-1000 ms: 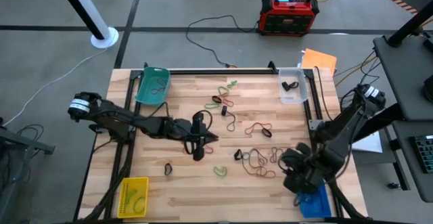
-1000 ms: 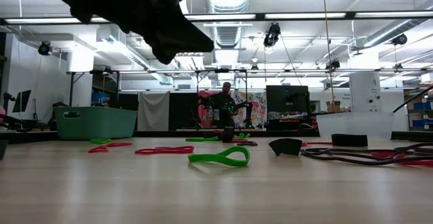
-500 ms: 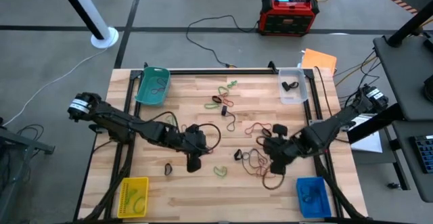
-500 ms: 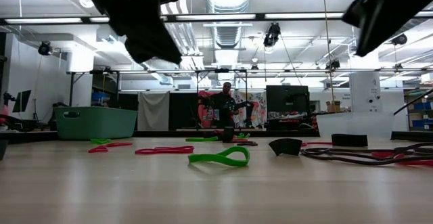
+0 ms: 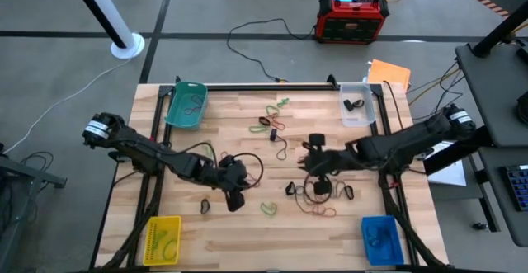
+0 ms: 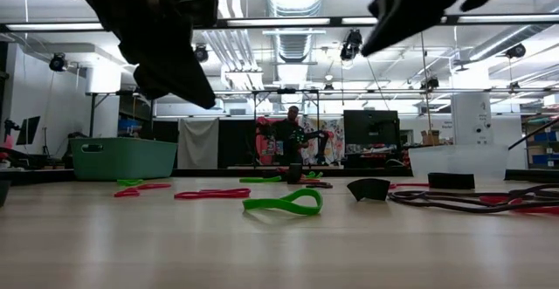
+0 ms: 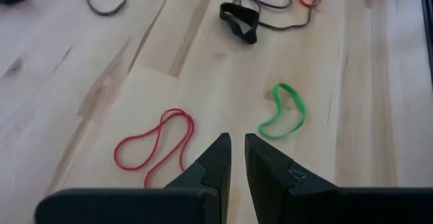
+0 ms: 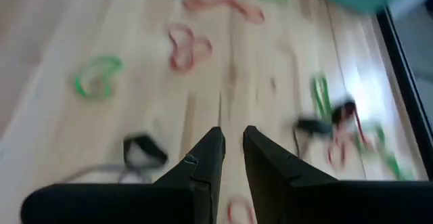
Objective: Sort rubber bands into baskets
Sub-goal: Put the red rubber band into the green bin
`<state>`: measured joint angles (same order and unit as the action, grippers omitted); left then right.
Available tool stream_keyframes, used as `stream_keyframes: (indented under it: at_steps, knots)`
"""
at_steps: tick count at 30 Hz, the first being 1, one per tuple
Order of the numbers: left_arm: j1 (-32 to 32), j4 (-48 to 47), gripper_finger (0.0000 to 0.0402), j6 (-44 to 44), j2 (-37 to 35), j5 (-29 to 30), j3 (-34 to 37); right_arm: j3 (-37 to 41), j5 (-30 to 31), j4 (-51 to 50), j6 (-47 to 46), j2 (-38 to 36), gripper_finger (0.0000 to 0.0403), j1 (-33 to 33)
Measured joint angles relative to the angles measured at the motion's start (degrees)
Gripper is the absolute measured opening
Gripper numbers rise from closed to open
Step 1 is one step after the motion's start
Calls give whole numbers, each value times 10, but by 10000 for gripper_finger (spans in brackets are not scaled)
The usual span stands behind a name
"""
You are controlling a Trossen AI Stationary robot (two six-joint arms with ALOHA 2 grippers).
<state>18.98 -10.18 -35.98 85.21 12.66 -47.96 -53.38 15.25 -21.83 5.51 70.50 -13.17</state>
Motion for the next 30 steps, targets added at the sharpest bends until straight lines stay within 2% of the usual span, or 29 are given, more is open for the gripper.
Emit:
stream_keyframes:
  at_steps: [4, 8, 10, 16, 19, 23, 30]
  knots:
    - [4, 1, 29, -6, 0, 9, 1, 33, -44, 115, 55, -3, 52, 48]
    - [4, 1, 29, -6, 0, 10, 1, 68, -50, 233, 115, -4, 52, 97]
    - [4, 1, 29, -6, 0, 16, 1, 71, -50, 262, 141, -4, 52, 123]
    - [3, 3, 29, -8, 0, 55, 1, 71, -53, 278, 136, -7, 52, 181]
    - [3, 4, 30, -28, 0, 50, 1, 79, -92, 279, 151, -3, 52, 196]
    - [5, 6, 30, -67, 0, 44, 0, 82, -138, 279, 155, -3, 52, 203]
    - [7, 7, 30, -107, 0, 44, -1, 81, -140, 281, 166, -5, 52, 202]
